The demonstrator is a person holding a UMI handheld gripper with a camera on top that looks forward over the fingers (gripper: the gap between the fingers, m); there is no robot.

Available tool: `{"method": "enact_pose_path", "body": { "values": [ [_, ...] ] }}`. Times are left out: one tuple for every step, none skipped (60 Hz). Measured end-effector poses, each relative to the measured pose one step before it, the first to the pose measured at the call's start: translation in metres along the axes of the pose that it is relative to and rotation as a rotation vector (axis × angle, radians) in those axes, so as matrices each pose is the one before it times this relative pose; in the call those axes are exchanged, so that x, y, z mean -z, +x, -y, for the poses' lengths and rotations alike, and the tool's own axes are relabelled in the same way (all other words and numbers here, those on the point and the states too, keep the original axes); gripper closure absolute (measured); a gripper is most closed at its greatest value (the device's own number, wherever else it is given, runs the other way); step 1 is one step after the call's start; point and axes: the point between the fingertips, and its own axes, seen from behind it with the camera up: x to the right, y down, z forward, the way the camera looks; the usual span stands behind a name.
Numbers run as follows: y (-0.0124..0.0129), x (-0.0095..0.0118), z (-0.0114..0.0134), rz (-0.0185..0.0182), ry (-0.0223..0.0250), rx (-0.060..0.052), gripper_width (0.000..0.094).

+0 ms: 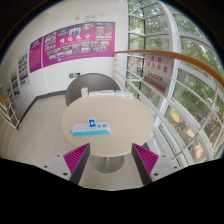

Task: Unplug charger

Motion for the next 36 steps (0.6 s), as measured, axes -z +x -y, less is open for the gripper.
{"method": "enact_pose_path", "body": {
  "values": [
    [-0.00576,-0.00964,0.00517,0.01345,0.00951,0.0045,0.0078],
    [-0.00977,-0.01120,0.00133,0.00586,0.00997,0.0052,0.0079],
    [-0.00415,-0.01048,0.00480,0.00817,0.00661,0.0052,0.0079],
    [-0.00663,-0.01086,0.00368,0.00625,0.01065,0.0065,0.0080],
    [-0.00627,-0.00804,0.00483,0.00848,0.01169,0.0055,0.0078],
    [-0.00991,-0.01170,0.00327,0.00139,0.01323,0.0063,0.0076],
    [-0.00499,-0.01120,0.00386,0.00442,0.01351,0.0062,0.0077],
    [-0.00472,-0.01118,0.00319,0.00365,0.01144,0.0054,0.0077],
    [-0.00403,-0.01161,0.00221,0.00285,0.00865,0.0047,0.0077],
    [-0.00400,-0.01155,0.00133,0.00240,0.00575,0.0030,0.0080],
    [-0.00338,-0.01164,0.00084,0.00186,0.00356,0.0016,0.0079],
    [-0.00314,-0.00927,0.00107,0.00267,0.00167,-0.0009,0.0080],
    [-0.00276,-0.01026,0.00068,0.00044,0.00168,-0.0011,0.0081],
    [-0.00302,-0.00986,0.00058,0.00145,0.00124,-0.0025,0.0086],
    [-0.00318,-0.00983,-0.00016,0.00293,-0.00125,-0.0036,0.0091],
    [-0.00310,-0.00939,-0.00043,0.00290,-0.00333,-0.0038,0.0099],
    [0.00130,-0.00821,-0.00139,0.00230,-0.00123,-0.0023,0.0111],
    [-0.00130,-0.00835,-0.00012,-0.00096,-0.00280,-0.0022,0.0126],
    [-0.00340,-0.00545,0.00097,-0.00102,-0.00180,-0.0021,0.0140],
    [-0.00150,-0.00686,0.00017,-0.00103,-0.00216,-0.0012,0.0150],
    [-0.00160,-0.00629,0.00045,-0.00047,-0.00081,-0.0001,0.0161],
    [-0.00165,-0.00582,0.00000,-0.00015,-0.00143,0.0003,0.0169],
    [-0.00151,-0.00578,-0.00119,-0.00032,-0.00427,0.0004,0.0184],
    [-0.00092,-0.00535,-0.00173,-0.00252,-0.00662,0.0003,0.0204],
    [0.00280,-0.00648,-0.00360,-0.00091,-0.00517,0.0017,0.0229],
    [-0.00047,-0.00443,-0.00102,-0.00269,-0.00541,0.0007,0.0256],
    [0.00142,-0.00414,-0.00119,-0.00364,-0.00398,-0.0003,0.0286],
    [0.00065,-0.00371,-0.00038,-0.00381,-0.00400,-0.0017,0.0320],
    [0.00013,-0.00310,-0.00076,-0.00275,-0.00370,-0.0041,0.0354],
    [0.00007,-0.00252,-0.00074,-0.00252,-0.00322,-0.0055,0.0393],
    [0.00006,-0.00226,-0.00114,-0.00283,-0.00321,-0.0059,0.0430],
    [-0.00154,-0.00075,-0.00014,0.00012,0.00315,-0.0058,0.0462],
    [0.00216,-0.00255,0.00256,0.00009,0.01076,-0.0045,0.0501],
    [-0.00148,-0.00136,-0.00084,-0.00159,0.00339,-0.0036,0.0550],
    [0.00103,-0.00074,-0.00031,-0.00506,-0.00167,-0.0018,0.0602],
    [0.00370,-0.00051,0.00005,-0.01497,-0.00029,0.0026,0.0638]
  ]
}}
